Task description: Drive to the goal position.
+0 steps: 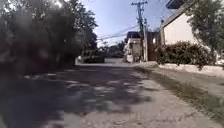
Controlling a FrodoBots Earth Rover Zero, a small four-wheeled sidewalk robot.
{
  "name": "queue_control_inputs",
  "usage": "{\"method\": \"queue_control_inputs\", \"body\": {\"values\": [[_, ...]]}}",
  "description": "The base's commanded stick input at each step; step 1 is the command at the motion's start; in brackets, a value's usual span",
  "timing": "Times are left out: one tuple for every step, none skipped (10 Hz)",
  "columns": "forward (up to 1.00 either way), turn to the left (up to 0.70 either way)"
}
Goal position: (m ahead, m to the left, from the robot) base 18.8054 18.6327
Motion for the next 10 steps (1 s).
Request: {"method": "queue_control_inputs", "body": {"values": [[1.0, 0.0], [1.0, 0.0], [1.0, 0.0], [1.0, -0.01], [1.0, -0.1], [1.0, -0.37], [1.0, -0.4], [1.0, -0.4], [1.0, -0.27], [1.0, -0.07]]}}
